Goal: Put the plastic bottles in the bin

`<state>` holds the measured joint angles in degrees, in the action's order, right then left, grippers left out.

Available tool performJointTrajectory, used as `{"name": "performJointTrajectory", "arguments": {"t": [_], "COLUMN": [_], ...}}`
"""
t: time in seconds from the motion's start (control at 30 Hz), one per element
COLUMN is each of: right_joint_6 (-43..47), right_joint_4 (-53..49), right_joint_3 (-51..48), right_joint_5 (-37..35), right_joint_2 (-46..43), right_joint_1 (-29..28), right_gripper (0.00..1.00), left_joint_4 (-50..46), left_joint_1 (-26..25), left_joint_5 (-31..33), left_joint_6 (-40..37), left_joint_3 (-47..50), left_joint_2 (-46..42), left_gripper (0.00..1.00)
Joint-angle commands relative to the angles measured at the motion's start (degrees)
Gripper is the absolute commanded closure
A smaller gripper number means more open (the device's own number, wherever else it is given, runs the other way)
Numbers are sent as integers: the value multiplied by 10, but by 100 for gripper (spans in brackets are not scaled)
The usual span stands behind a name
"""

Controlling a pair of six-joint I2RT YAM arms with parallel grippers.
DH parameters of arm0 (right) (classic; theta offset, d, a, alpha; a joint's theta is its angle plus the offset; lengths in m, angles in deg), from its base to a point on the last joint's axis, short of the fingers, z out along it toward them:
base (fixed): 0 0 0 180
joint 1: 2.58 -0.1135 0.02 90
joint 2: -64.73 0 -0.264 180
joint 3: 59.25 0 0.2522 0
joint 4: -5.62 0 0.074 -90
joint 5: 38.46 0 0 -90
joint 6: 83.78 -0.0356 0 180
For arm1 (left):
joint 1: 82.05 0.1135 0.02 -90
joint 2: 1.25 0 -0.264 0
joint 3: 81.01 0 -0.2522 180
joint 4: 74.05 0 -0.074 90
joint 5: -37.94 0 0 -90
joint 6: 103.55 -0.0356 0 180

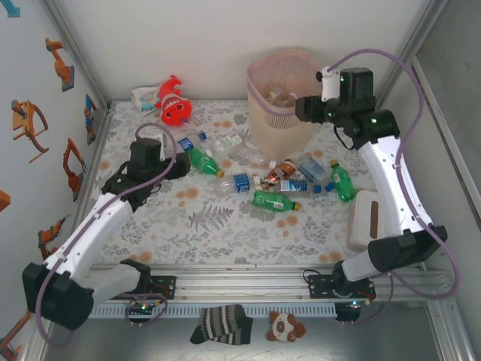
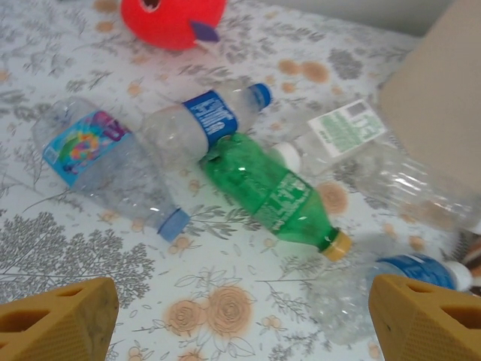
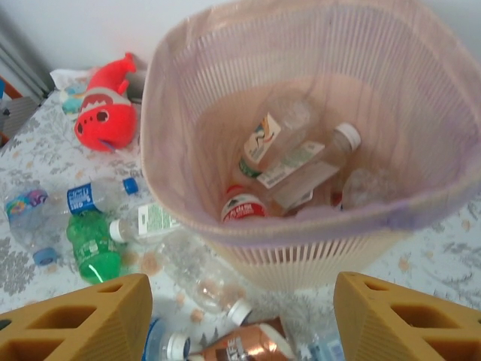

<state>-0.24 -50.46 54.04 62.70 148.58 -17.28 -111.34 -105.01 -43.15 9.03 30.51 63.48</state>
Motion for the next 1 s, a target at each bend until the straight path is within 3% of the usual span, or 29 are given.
{"name": "performJointTrajectory", "arguments": {"t": [0.0,0.17,0.6,0.97], "right_joint_6": [-19,-29,-44,-42], "right_joint_4": [16,11,-15,-42], "right_joint_3": [-35,-85,-141,-154], "right_joint_5": [1,-3,-14,-33], "right_joint_2": [-39,-79,-138,-179], "right_joint_1": [3,3,3,3], "right_gripper": [36,36,38,38], "left_joint_4": [-26,-54,-128,-177], "left_joint_1": [25,60,166,173], "left_joint_5": [-5,-2,15,18], "left_joint_6": [27,40,172,190], "left_joint_3": [-31,-85,-232,-360], "left_joint_2": [49,144,366,506], "left_gripper": [14,15,16,9]}}
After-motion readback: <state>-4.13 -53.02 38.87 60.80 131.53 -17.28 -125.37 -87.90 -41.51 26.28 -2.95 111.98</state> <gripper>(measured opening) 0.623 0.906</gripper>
